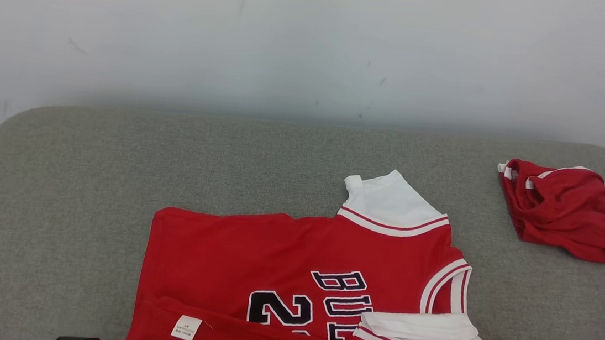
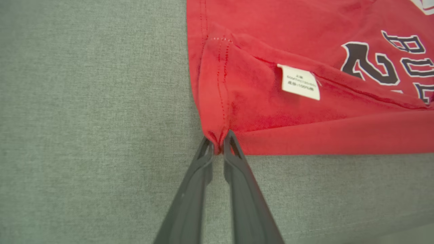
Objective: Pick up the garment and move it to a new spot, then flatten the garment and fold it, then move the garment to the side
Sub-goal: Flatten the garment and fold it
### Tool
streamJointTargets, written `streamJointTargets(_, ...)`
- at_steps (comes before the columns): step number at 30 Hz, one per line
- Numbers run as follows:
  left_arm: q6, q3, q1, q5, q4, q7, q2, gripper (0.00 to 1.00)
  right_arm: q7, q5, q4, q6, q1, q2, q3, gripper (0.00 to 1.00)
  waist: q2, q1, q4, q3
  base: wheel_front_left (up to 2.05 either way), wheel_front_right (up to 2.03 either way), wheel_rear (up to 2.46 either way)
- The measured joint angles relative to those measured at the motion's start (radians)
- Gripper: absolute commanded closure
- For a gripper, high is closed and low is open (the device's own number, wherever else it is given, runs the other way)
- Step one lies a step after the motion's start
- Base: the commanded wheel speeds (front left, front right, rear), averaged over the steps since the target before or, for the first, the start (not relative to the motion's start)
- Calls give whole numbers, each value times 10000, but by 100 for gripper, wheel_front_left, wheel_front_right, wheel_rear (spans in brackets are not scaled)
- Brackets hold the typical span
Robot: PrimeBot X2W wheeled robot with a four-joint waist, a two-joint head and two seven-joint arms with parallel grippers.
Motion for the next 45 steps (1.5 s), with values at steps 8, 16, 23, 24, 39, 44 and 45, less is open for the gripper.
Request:
streamJointTargets(8,173,286,314,-84,-890,15,71,0,215,757,-1127,-13,443,-174,-523,0,0,0,14,-67,0,0,0)
streamJointTargets(16,587,662,286,-75,-2094,-439,81,0,130,646,-2290,-399,291,-412,-974,0,0,0,-13,-70,0,0,0)
streamJointTargets(23,497,407,-964,58,-2004,-268,90,0,328,155,-2178,-550,-1184,-332,-740,0,0,0,23,147,0,0,0)
streamJointTargets(24,449,397,-1210,29,-1912,-219,42,0,376,104,-2115,-550,-1442,-293,-700,0,0,0,36,206,0,0,0)
streamJointTargets(39,151,232,-4807,12,320,826,-209,0,1730,-696,316,-360,-6122,144,65,0,1,2,210,1770,0,0,0)
streamJointTargets(44,73,230,-5541,-4,1074,1047,-353,0,2000,-884,1160,-255,-7217,593,397,0,1,2,276,2318,0,0,0)
streamJointTargets(45,73,230,-5541,-4,1074,1047,-353,0,2000,-884,1160,-255,-7217,593,397,0,1,2,276,2318,0,0,0)
